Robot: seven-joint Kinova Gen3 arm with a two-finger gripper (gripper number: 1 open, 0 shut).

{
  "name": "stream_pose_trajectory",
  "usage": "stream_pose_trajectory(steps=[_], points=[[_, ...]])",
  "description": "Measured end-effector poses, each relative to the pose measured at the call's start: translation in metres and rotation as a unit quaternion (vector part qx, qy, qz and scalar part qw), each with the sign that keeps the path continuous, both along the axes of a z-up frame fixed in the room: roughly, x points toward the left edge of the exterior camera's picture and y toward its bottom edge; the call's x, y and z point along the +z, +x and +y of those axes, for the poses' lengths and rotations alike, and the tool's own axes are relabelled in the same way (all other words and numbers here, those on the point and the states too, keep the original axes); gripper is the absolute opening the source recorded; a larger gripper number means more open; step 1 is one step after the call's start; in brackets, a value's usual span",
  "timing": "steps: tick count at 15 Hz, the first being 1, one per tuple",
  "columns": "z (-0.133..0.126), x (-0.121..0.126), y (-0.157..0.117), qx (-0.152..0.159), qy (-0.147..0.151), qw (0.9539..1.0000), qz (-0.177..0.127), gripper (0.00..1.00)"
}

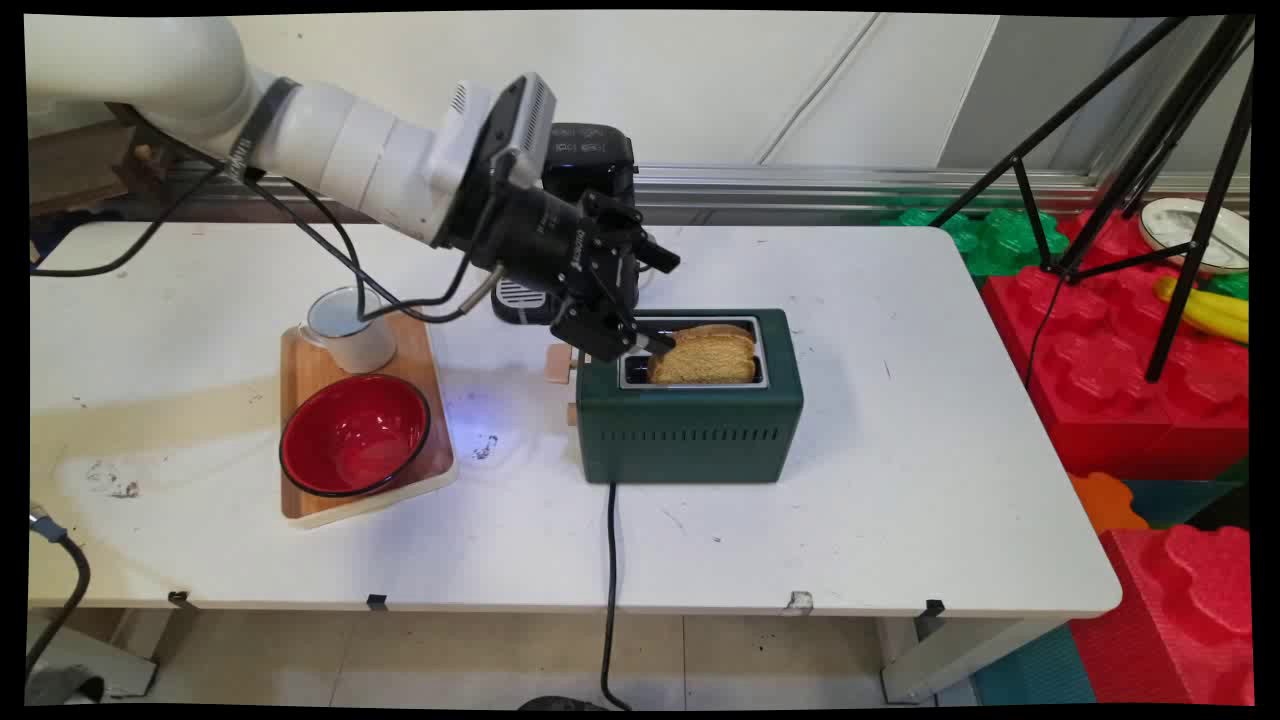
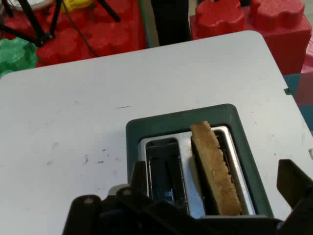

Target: Press the toaster switch

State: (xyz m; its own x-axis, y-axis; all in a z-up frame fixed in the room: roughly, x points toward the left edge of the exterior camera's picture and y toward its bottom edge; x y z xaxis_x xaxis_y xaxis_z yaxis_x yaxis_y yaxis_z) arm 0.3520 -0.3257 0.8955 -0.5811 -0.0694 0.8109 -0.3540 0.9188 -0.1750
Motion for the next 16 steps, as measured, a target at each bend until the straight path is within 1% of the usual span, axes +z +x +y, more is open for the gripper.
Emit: stream_pose_trajectory(steps=[6, 12, 16], points=[[0.008, 0.011, 0.016, 0.004, -0.005, 1.0, -0.001, 1.0], [0.021, 0.025, 0.038, 0.011, -0.01, 0.9999, -0.009, 1.0], [0.032, 0.036, 0.055, 0.021, -0.009, 0.9996, -0.016, 1.0]])
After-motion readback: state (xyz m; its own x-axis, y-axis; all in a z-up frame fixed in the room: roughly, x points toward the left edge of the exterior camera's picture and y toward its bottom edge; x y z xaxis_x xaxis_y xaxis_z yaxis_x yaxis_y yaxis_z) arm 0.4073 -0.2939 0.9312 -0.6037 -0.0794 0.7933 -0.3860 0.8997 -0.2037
